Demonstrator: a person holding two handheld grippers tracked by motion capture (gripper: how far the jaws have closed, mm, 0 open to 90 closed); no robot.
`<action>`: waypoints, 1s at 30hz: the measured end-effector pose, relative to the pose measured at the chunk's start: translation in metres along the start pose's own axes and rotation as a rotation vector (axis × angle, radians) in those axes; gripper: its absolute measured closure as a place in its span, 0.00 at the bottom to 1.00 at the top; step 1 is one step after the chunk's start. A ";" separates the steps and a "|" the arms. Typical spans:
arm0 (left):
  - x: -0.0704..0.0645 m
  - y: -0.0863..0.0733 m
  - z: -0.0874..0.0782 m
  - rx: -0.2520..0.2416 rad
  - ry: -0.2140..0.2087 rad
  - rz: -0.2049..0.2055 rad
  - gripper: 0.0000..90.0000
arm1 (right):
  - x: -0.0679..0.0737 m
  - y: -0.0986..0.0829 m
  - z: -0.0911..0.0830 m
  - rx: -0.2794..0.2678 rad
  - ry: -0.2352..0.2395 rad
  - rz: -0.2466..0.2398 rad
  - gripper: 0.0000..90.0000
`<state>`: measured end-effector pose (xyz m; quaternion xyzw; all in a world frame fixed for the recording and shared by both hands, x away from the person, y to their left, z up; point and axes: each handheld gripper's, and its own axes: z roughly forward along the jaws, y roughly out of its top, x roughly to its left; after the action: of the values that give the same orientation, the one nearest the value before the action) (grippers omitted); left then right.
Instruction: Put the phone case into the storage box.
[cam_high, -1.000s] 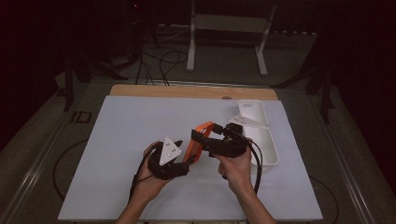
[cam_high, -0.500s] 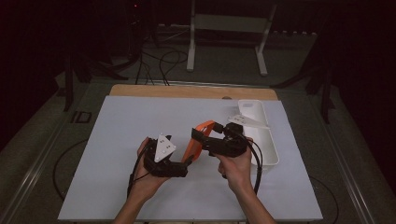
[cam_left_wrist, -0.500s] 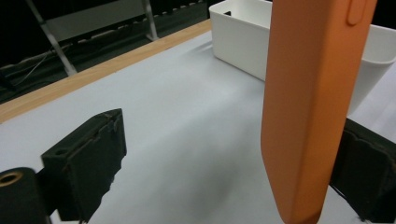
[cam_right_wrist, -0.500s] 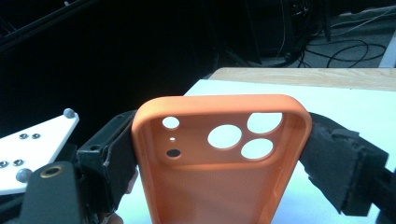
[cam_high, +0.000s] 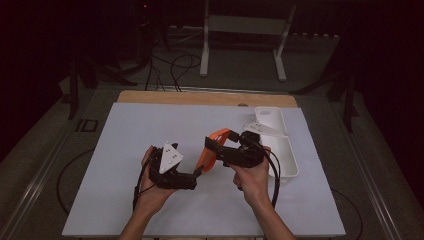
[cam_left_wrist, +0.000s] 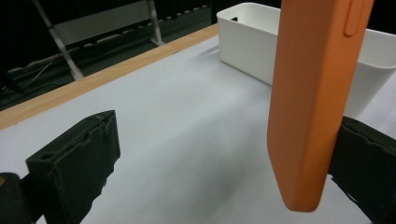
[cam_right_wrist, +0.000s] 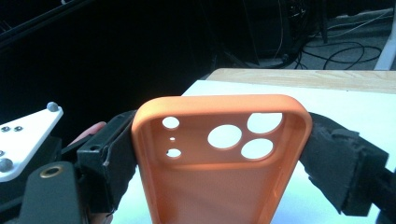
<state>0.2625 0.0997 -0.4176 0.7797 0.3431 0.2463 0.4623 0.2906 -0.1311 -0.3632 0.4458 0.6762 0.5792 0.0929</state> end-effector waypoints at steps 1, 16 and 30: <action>0.000 0.000 -0.001 -0.003 -0.004 -0.002 0.01 | 0.000 0.000 0.000 -0.001 -0.001 -0.001 0.18; 0.013 -0.005 -0.015 -0.022 0.012 -0.016 0.01 | -0.003 0.003 0.003 -0.006 -0.041 -0.014 0.19; 0.035 -0.018 -0.031 -0.042 0.059 -0.049 0.01 | -0.007 0.009 0.005 -0.010 -0.080 -0.038 0.19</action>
<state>0.2578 0.1498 -0.4169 0.7536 0.3702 0.2649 0.4742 0.3023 -0.1329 -0.3599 0.4553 0.6775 0.5622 0.1330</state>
